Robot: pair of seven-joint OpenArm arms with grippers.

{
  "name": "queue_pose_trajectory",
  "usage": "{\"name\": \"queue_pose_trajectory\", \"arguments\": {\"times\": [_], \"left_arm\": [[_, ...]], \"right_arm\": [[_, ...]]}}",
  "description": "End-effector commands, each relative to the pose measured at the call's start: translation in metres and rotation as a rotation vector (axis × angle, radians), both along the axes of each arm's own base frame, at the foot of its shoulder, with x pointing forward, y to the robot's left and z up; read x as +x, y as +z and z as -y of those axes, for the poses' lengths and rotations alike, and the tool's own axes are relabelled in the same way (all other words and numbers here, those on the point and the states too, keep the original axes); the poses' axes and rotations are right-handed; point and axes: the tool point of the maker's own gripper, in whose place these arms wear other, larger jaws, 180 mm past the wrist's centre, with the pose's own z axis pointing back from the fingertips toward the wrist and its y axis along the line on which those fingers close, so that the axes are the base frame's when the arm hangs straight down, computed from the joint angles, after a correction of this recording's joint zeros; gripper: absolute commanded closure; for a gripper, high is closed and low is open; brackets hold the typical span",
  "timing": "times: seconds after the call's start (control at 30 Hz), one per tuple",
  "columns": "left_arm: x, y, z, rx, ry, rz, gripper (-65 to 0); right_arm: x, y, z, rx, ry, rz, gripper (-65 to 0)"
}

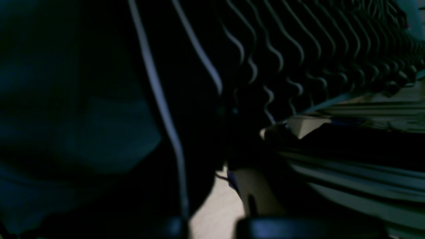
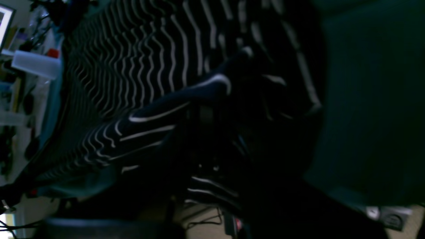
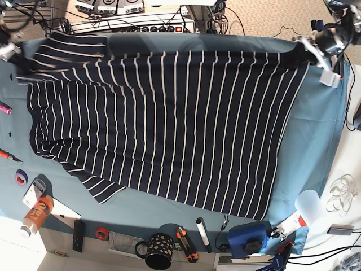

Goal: Layout the t-shirt on the table in an organized manner, then fold the t-shirt properly
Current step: 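Grasp the shirt's collar-side edge with both grippers, then lift and fold the grasped edge over the shirt body with both grippers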

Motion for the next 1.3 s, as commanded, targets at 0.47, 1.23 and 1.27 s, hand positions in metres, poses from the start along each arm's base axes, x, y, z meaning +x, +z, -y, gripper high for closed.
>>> {"name": "queue_pose_trajectory", "arguments": {"times": [0.47,1.23,1.27], "left_arm": [[0.027,0.035,-0.022,0.029,0.078,0.208,0.0],[0.165,0.024,0.024,0.381,-0.074,0.381,0.0],[0.171,0.025,0.023,0.401,-0.076,0.386,0.0]], "right_arm": [[0.038,0.05,0.011,-0.074,-0.007,0.189,0.0],[0.162,0.005,-0.012,-0.484,0.125,0.028,0.0],[0.167,0.005,-0.011,-0.512,0.125,0.034,0.0]]}}
